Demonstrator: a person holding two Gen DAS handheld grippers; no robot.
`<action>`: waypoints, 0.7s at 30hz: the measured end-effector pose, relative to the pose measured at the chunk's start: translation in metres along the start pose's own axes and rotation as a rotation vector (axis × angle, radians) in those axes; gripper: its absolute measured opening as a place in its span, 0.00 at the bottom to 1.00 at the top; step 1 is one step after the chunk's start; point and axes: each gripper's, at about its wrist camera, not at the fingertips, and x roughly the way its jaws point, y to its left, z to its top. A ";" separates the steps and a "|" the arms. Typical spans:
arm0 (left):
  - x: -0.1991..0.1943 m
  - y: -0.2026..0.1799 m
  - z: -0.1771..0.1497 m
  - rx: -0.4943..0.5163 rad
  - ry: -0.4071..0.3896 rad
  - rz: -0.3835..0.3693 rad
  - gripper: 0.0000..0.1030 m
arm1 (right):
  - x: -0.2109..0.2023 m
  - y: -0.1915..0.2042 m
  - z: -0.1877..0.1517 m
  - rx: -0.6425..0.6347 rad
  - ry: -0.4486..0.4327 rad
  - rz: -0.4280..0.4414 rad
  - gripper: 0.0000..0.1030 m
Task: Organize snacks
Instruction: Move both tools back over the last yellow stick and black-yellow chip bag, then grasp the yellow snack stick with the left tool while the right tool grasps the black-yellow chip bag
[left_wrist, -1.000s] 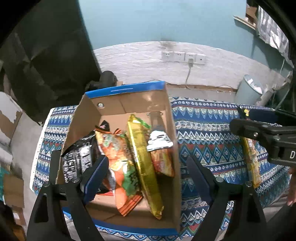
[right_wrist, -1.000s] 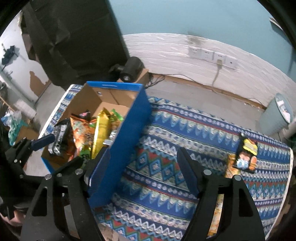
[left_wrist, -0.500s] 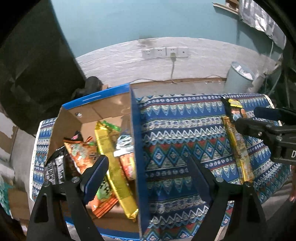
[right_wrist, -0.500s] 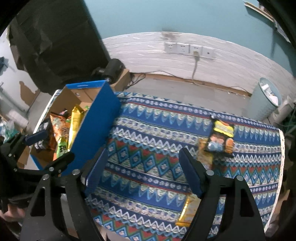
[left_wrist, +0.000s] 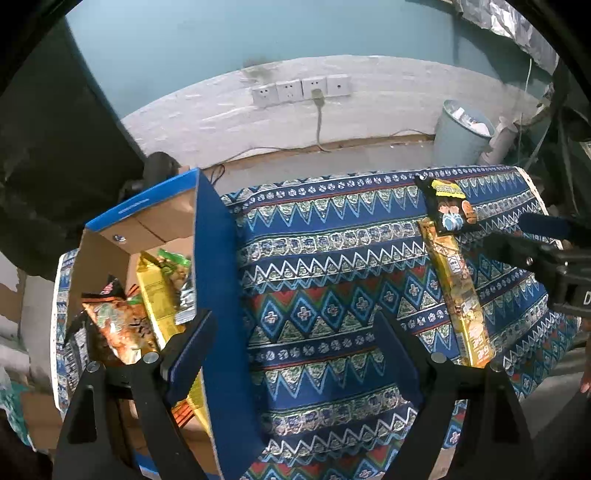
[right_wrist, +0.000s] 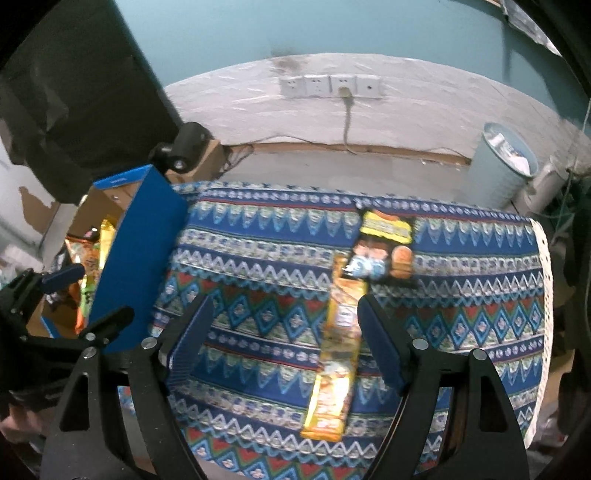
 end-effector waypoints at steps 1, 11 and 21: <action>0.002 -0.001 0.002 -0.003 0.006 -0.001 0.85 | 0.003 -0.005 0.000 0.004 0.008 -0.010 0.77; 0.041 -0.012 0.038 -0.038 0.041 -0.001 0.85 | 0.038 -0.041 0.015 0.038 0.085 -0.067 0.77; 0.084 -0.020 0.064 -0.086 0.096 -0.029 0.85 | 0.078 -0.065 0.040 0.104 0.115 -0.081 0.77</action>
